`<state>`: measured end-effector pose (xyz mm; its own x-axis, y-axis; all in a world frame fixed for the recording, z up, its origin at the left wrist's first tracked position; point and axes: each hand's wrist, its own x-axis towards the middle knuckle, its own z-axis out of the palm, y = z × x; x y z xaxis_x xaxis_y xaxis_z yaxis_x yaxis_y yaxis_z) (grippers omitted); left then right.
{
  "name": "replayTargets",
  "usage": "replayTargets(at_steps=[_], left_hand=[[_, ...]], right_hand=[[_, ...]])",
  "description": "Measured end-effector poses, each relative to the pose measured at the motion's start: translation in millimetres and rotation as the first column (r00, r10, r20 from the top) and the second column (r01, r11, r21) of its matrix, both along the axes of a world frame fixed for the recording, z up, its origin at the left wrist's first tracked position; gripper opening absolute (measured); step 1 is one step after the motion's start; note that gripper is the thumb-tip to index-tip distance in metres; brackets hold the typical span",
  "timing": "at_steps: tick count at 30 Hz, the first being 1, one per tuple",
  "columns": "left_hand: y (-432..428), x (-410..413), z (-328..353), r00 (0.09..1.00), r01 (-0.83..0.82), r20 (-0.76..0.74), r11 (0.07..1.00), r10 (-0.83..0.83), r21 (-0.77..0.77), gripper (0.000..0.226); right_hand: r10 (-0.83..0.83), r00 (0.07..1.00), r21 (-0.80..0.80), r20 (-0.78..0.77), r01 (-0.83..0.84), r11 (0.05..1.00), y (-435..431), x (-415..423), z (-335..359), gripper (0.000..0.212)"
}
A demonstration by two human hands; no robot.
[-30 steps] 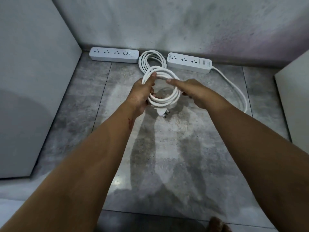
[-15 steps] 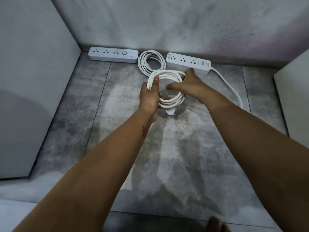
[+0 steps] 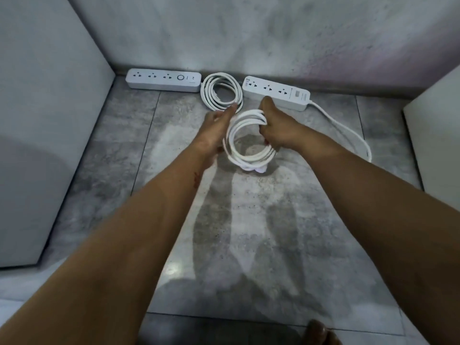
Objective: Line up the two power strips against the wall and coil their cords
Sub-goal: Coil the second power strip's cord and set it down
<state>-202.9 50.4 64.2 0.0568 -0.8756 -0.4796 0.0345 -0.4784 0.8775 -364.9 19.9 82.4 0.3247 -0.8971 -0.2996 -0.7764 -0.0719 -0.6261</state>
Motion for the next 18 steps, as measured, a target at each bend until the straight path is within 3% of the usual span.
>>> replayTargets(at_steps=[3,6,9,13,15,18], left_hand=[[-11,-1,9,0.924,0.276,0.308,0.953,-0.227,-0.128,0.051],[-15,-9,9,0.788,0.483,0.449,0.875,-0.42,-0.029,0.069],[-20,-18,2,0.785,0.449,0.497,0.892,-0.369,-0.047,0.072],[-26,-41,-5,0.823,0.321,0.525,0.94,-0.215,-0.119,0.062],[-32,-51,-9,0.841,0.234,0.526,0.962,-0.127,-0.142,0.063],[-38,-61,-12,0.855,0.152,0.516,0.976,-0.051,-0.156,0.07]], right_hand=[[0.093,0.995,-0.024,-0.044,-0.094,0.995,6,7,-1,0.034],[0.109,0.992,-0.066,-0.064,-0.113,0.991,10,7,-7,0.038],[0.061,0.998,-0.129,-0.012,-0.062,0.99,10,-5,-9,0.038],[-0.141,0.985,-0.176,0.097,0.156,0.972,7,-21,-9,0.04],[-0.212,0.976,-0.151,0.045,0.217,0.964,3,-31,-10,0.043],[-0.259,0.952,-0.085,-0.165,0.247,0.965,-2,-52,-11,0.044]])
